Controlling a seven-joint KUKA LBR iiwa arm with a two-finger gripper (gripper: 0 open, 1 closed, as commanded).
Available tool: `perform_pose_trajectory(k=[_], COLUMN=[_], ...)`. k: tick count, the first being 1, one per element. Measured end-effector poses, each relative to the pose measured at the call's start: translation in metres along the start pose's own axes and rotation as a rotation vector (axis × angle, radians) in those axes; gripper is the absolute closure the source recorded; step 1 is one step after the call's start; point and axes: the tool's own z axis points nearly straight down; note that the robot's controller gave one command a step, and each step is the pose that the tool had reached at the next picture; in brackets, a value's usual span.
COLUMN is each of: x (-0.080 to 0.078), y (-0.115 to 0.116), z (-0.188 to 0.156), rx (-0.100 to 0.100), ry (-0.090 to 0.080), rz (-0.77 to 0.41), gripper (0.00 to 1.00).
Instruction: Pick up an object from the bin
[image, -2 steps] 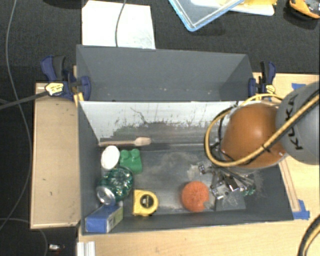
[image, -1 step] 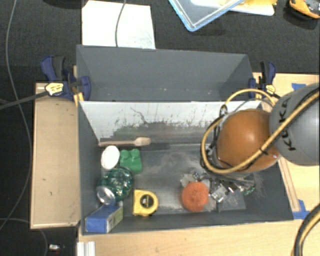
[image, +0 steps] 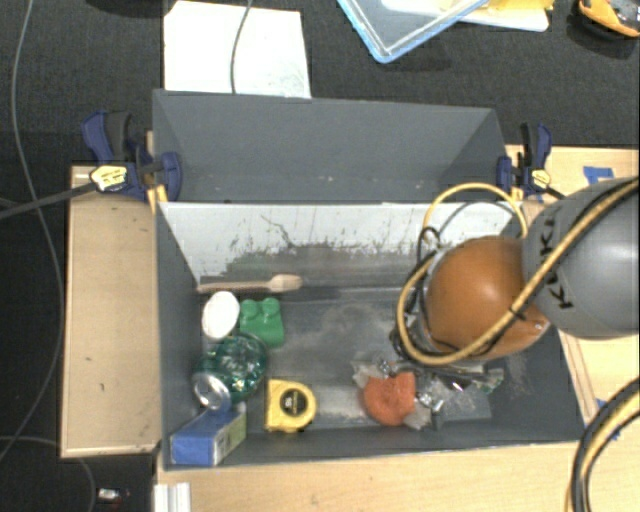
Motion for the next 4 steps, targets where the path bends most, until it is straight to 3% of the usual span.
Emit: perform_pose_trajectory(k=[1,2,3,4], x=[-0.006,-0.005,-0.006,-0.006], y=[0.007,0.007,0.007,0.007], z=[0.017,0.016,-0.035,-0.033], rx=[-0.006,-0.006,-0.006,-0.008], ry=[0.002,0.002,0.000,0.001], rz=[-0.321,-0.319,-0.313,-0.312], gripper=[1.00,1.00,1.00,1.00])
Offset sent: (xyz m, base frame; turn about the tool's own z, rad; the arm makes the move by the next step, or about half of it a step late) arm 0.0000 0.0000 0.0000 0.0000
